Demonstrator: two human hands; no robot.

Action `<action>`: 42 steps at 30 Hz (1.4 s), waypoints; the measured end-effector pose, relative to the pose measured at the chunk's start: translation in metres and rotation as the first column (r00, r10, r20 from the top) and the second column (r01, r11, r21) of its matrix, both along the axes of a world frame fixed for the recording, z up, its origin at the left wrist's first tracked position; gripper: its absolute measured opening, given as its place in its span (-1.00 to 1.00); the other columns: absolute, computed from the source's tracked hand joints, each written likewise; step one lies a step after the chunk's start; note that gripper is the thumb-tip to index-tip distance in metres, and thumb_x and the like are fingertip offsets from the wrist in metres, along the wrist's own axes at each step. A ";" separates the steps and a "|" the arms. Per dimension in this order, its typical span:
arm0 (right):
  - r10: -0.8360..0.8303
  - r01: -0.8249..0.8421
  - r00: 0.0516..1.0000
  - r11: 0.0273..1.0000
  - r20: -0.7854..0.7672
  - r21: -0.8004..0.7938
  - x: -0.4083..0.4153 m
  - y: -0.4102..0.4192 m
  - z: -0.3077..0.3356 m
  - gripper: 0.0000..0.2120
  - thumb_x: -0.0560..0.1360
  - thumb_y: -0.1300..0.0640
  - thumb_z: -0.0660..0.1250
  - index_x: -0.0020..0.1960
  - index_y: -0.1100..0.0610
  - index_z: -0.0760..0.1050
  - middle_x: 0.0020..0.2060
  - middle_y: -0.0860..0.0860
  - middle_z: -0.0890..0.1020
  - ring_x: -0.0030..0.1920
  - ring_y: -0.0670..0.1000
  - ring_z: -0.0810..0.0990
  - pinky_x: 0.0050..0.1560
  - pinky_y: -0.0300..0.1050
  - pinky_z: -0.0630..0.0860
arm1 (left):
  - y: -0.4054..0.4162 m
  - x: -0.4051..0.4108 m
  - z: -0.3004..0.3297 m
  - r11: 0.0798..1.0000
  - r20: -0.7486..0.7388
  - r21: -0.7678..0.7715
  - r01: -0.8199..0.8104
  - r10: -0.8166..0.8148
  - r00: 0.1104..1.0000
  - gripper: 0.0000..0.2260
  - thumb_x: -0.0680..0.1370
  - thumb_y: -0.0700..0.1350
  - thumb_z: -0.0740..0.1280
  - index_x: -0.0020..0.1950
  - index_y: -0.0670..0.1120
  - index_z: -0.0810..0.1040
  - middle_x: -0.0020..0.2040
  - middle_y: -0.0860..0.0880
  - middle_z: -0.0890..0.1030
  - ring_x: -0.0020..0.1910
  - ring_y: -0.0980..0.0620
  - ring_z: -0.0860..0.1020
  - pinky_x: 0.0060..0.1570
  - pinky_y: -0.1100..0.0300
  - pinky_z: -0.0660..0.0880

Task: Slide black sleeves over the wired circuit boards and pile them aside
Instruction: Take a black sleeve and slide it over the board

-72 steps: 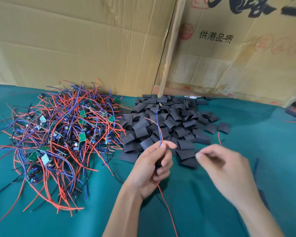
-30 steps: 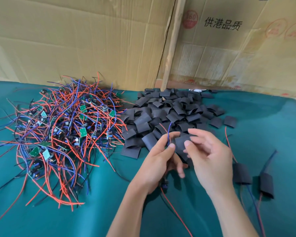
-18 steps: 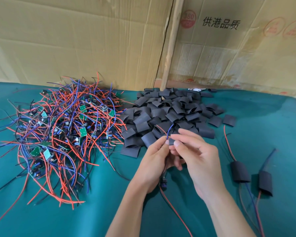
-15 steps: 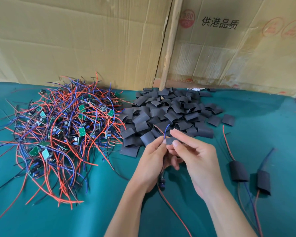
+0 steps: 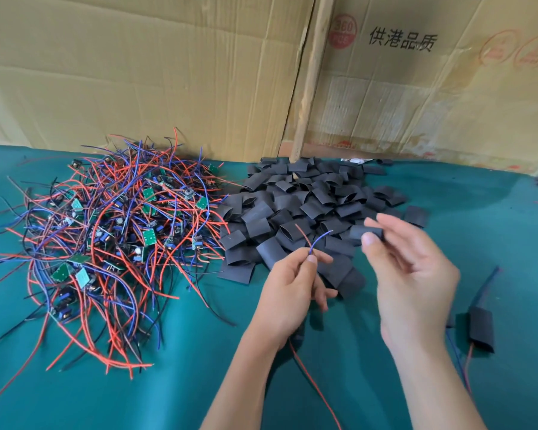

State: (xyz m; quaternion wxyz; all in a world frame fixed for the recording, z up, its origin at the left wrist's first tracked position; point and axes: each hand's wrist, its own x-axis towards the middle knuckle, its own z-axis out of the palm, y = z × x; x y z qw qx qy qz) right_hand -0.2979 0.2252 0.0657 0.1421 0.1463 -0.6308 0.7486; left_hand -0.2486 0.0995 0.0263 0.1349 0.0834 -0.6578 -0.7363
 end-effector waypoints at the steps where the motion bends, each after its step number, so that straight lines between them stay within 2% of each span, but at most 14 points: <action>1: -0.013 0.013 0.999 1.000 -0.037 0.000 0.001 0.000 0.001 -0.71 0.52 0.28 0.48 0.08 -0.09 0.69 0.03 -0.07 0.76 0.08 -0.04 0.72 0.07 -0.30 0.58 | 0.002 0.000 0.000 0.999 0.004 -0.052 -0.016 0.017 1.000 -0.72 0.73 -0.15 0.08 0.08 -0.10 0.58 -0.52 -0.04 0.47 -0.47 0.03 0.52 0.06 0.00 0.66; 5: 0.008 0.000 0.997 0.995 -0.072 0.100 0.005 -0.007 -0.004 -0.73 0.53 0.26 0.48 0.12 -0.07 0.66 0.05 -0.12 0.75 0.14 -0.03 0.70 0.06 -0.32 0.56 | 0.005 0.001 -0.001 0.978 0.014 -0.204 -0.039 0.042 0.999 -0.73 0.70 -0.10 0.08 0.01 0.02 0.56 -0.55 -0.01 0.49 -0.46 0.08 0.56 0.05 -0.01 0.65; 9: 0.031 -0.031 0.999 0.997 0.007 0.070 0.002 -0.005 -0.004 -0.71 0.52 0.34 0.48 0.10 -0.02 0.66 0.01 -0.09 0.76 0.07 -0.06 0.72 0.04 -0.32 0.57 | 0.009 0.003 0.000 0.934 0.012 -0.354 -0.040 0.048 0.999 -0.77 0.66 -0.09 0.10 -0.04 0.03 0.54 -0.59 0.00 0.45 -0.51 0.12 0.53 -0.03 0.02 0.65; 11: 0.073 -0.075 0.997 0.995 0.039 0.061 0.002 -0.005 -0.003 -0.72 0.52 0.37 0.46 0.09 0.02 0.66 0.00 -0.06 0.76 0.02 -0.06 0.73 0.01 -0.28 0.60 | 0.011 0.004 0.002 0.911 0.009 -0.412 -0.029 0.036 0.999 -0.77 0.64 -0.07 0.10 0.01 0.02 0.56 -0.58 0.03 0.47 -0.51 0.11 0.54 -0.06 0.06 0.64; 13: 0.100 -0.103 0.993 0.993 0.061 0.052 0.001 -0.004 -0.003 -0.73 0.52 0.38 0.46 0.08 0.05 0.67 -0.02 -0.03 0.77 -0.02 -0.06 0.73 -0.02 -0.24 0.63 | 0.011 0.004 0.002 0.900 0.018 -0.436 -0.021 0.032 0.999 -0.74 0.65 -0.07 0.10 0.11 0.01 0.59 -0.55 0.06 0.50 -0.49 0.09 0.57 -0.07 0.08 0.64; 15: 0.102 -0.105 0.991 0.994 0.082 0.039 -0.001 -0.001 -0.002 -0.73 0.52 0.38 0.45 0.08 0.05 0.66 -0.02 -0.01 0.77 -0.01 -0.04 0.73 0.04 -0.16 0.64 | 0.011 0.004 0.001 0.897 0.021 -0.442 -0.022 0.035 0.999 -0.73 0.65 -0.08 0.11 0.16 0.02 0.60 -0.52 0.09 0.52 -0.51 0.06 0.56 -0.11 0.07 0.64; 17: 0.118 -0.122 0.988 0.992 0.101 0.031 -0.003 0.003 0.000 -0.74 0.52 0.37 0.46 0.09 0.06 0.65 -0.01 0.00 0.77 0.01 -0.02 0.73 0.08 -0.11 0.64 | 0.012 0.005 0.000 0.895 0.017 -0.445 -0.025 0.036 0.999 -0.73 0.64 -0.08 0.12 0.15 0.05 0.60 -0.51 0.10 0.53 -0.55 0.03 0.53 -0.15 0.04 0.65; 19: 0.139 -0.145 0.985 0.988 0.106 0.046 -0.004 0.006 0.002 -0.74 0.52 0.36 0.46 0.10 0.05 0.65 -0.02 -0.01 0.77 -0.01 -0.04 0.73 0.05 -0.17 0.63 | 0.012 0.005 -0.001 0.886 0.009 -0.464 -0.027 0.035 0.999 -0.74 0.63 -0.07 0.13 0.12 0.09 0.60 -0.50 0.11 0.53 -0.55 0.03 0.53 -0.16 0.05 0.64; 23: 0.112 -0.119 0.990 0.989 0.079 0.086 -0.006 0.010 0.002 -0.75 0.50 0.35 0.48 0.08 0.06 0.65 -0.05 -0.04 0.77 -0.08 -0.10 0.72 -0.04 -0.32 0.58 | 0.014 0.005 -0.003 0.837 -0.014 -0.544 -0.052 0.054 0.998 -0.78 0.62 -0.07 0.15 0.07 0.13 0.57 -0.51 0.10 0.54 -0.52 0.06 0.57 -0.18 0.23 0.60; 26: 0.080 -0.088 0.993 0.992 0.088 0.093 -0.008 0.012 0.002 -0.77 0.49 0.33 0.50 0.06 0.06 0.65 -0.07 -0.06 0.77 -0.11 -0.12 0.71 -0.06 -0.33 0.57 | 0.015 0.006 -0.002 0.805 -0.042 -0.588 -0.083 0.073 0.996 -0.81 0.62 -0.10 0.17 0.06 0.12 0.55 -0.49 0.08 0.56 -0.53 0.10 0.55 -0.36 0.39 0.44; 32: 0.037 -0.047 0.994 0.994 0.102 0.096 -0.009 0.014 0.001 -0.77 0.48 0.30 0.52 0.05 0.03 0.65 -0.08 -0.06 0.77 -0.09 -0.09 0.73 -0.06 -0.33 0.57 | 0.016 0.008 -0.002 0.744 -0.083 -0.658 -0.118 0.084 0.993 -0.84 0.58 -0.09 0.17 0.02 0.03 0.54 -0.49 -0.03 0.54 -0.47 0.03 0.53 -0.23 0.10 0.55; 34: 0.023 -0.033 0.994 0.995 0.105 0.090 -0.010 0.014 0.001 -0.77 0.48 0.28 0.53 0.04 0.01 0.66 -0.08 -0.06 0.77 -0.06 -0.07 0.74 -0.04 -0.33 0.58 | 0.016 0.008 -0.001 0.731 -0.087 -0.671 -0.125 0.089 0.992 -0.83 0.58 -0.08 0.17 0.03 0.02 0.54 -0.48 -0.06 0.52 -0.42 -0.07 0.53 -0.25 0.02 0.55; 42: -0.014 0.007 0.992 0.998 0.127 0.060 -0.010 0.015 -0.001 -0.80 0.48 0.25 0.54 -0.01 -0.02 0.69 -0.08 -0.03 0.77 -0.02 -0.04 0.74 -0.01 -0.32 0.58 | 0.018 0.009 0.000 0.702 -0.099 -0.697 -0.146 0.107 0.989 -0.84 0.56 -0.08 0.17 -0.01 -0.01 0.54 -0.43 -0.13 0.51 -0.33 -0.23 0.50 -0.24 -0.05 0.54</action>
